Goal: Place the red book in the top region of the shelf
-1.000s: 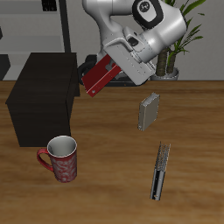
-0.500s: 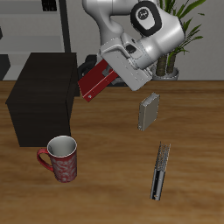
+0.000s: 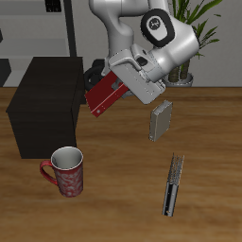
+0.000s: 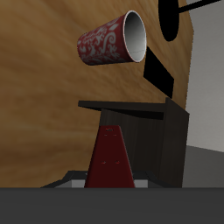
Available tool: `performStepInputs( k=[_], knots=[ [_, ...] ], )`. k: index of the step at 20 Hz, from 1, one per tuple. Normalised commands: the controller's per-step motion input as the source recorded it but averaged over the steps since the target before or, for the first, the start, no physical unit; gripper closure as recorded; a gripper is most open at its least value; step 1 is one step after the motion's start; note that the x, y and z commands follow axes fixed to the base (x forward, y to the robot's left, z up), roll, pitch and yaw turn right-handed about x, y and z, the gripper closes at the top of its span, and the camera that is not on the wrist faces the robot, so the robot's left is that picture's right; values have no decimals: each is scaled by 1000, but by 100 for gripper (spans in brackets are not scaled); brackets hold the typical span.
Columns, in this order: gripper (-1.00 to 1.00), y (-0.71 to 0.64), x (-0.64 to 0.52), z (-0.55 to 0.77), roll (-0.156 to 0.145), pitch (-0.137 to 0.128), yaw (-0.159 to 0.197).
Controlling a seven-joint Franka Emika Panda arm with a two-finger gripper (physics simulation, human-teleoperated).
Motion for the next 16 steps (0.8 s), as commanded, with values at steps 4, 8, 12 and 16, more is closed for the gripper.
performStepInputs(
  k=[4,8,12,16],
  knots=[
    [100,-76,36,-136,-13,22,5],
    [100,-151,48,-48,-28,18,-13],
    [100,-227,96,-72,-48,30,-12],
    [100,-168,52,-47,-21,17,-5]
  ],
)
